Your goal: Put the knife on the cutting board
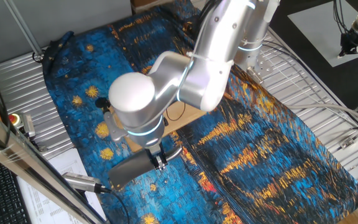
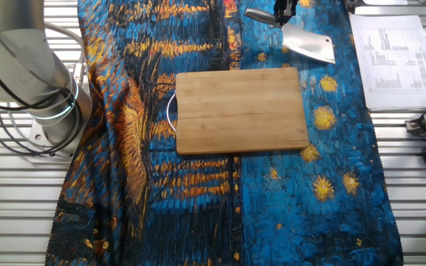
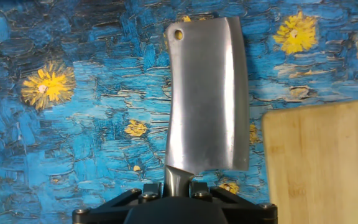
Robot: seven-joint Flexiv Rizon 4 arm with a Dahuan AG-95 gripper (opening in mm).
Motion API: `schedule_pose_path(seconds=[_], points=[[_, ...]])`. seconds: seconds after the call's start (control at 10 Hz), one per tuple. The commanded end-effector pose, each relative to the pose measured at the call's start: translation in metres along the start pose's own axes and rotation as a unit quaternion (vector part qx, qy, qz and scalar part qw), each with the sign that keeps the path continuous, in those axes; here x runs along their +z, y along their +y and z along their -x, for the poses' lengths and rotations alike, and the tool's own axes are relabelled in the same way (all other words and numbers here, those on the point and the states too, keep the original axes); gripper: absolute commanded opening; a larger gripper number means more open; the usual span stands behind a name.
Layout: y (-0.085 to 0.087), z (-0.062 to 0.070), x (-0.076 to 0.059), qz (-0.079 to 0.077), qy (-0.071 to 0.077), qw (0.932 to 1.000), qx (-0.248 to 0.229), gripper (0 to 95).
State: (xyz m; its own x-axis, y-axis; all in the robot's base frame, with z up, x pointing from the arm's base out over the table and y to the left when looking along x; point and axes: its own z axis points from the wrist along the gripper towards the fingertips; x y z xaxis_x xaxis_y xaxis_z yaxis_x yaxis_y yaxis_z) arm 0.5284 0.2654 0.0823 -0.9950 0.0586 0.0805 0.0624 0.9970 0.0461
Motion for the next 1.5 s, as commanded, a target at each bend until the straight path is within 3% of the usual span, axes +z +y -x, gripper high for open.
schedule_pose_path(seconds=[0.1, 0.9, 1.5], points=[[0.002, 0.001, 0.003, -0.005, 0.001, 1.0000, -0.002, 0.0], [-0.037, -0.012, -0.008, -0.007, 0.004, 0.9982, -0.060, 0.0], [-0.015, 0.005, 0.031, -0.007, -0.002, 0.9996, -0.028, 0.0]])
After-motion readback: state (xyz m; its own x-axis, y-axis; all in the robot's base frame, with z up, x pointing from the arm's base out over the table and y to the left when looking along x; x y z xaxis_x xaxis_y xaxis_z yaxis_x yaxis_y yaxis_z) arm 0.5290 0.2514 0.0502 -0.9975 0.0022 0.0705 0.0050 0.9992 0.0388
